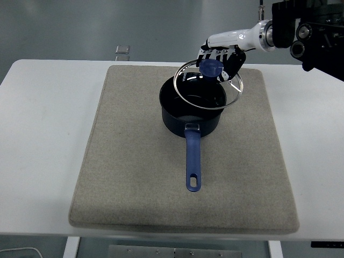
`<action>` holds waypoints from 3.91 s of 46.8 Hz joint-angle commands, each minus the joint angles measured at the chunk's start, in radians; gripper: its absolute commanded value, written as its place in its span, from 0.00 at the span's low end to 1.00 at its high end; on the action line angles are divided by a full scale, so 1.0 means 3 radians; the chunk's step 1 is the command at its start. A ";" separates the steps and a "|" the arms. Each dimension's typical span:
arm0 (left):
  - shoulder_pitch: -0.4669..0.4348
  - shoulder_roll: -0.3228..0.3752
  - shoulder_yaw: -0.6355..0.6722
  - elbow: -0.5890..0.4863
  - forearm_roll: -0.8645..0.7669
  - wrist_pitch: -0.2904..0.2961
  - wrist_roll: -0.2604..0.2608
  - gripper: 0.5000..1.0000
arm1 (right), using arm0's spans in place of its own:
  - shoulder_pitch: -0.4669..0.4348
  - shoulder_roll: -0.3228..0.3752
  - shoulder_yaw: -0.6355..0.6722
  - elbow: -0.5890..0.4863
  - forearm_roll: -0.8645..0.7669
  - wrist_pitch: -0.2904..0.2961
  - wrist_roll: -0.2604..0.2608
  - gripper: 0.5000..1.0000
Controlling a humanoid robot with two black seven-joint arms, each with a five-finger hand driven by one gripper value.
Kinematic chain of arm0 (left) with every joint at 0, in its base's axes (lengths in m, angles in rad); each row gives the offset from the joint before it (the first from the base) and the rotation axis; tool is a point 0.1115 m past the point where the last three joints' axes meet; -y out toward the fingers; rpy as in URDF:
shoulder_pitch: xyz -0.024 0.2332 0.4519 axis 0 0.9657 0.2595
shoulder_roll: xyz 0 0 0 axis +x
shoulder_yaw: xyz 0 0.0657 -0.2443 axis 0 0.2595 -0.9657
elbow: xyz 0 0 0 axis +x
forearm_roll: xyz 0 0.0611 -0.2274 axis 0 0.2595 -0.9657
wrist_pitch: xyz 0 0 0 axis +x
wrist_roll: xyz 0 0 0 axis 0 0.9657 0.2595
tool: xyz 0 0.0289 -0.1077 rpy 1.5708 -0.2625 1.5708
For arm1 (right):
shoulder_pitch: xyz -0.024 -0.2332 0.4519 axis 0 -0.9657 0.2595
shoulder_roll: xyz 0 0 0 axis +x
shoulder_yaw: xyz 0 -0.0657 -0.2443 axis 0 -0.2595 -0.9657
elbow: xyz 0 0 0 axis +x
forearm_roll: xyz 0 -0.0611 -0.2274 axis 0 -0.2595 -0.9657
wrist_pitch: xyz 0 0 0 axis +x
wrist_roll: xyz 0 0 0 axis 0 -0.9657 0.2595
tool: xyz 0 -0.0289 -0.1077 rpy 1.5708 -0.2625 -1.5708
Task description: Lift the pot lid and place it to the right of the pot.
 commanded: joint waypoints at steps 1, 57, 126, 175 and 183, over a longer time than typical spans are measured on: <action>-0.0001 0.0000 0.0000 0.0000 0.0000 -0.0003 0.0000 1.00 | -0.0006 -0.0020 -0.0003 -0.0004 0.0003 -0.0001 -0.0001 0.00; 0.0004 0.0000 0.0000 0.0000 0.0000 -0.0003 0.0000 1.00 | -0.0482 -0.0301 0.0007 -0.0710 0.0192 -0.0062 0.0015 0.00; 0.0004 0.0000 0.0000 0.0000 0.0000 0.0002 0.0000 1.00 | -0.1008 0.0001 0.0007 -0.0807 0.0166 -0.0568 -0.0001 0.44; 0.0004 0.0000 0.0000 0.0000 0.0000 0.0002 0.0000 1.00 | -0.0835 -0.0071 0.0575 -0.0807 0.1510 -0.0497 -0.0067 0.82; 0.0004 0.0000 0.0000 0.0000 0.0000 -0.0003 0.0000 1.00 | -0.0973 -0.0030 0.0672 -0.0853 0.2221 -0.0640 -0.0175 0.82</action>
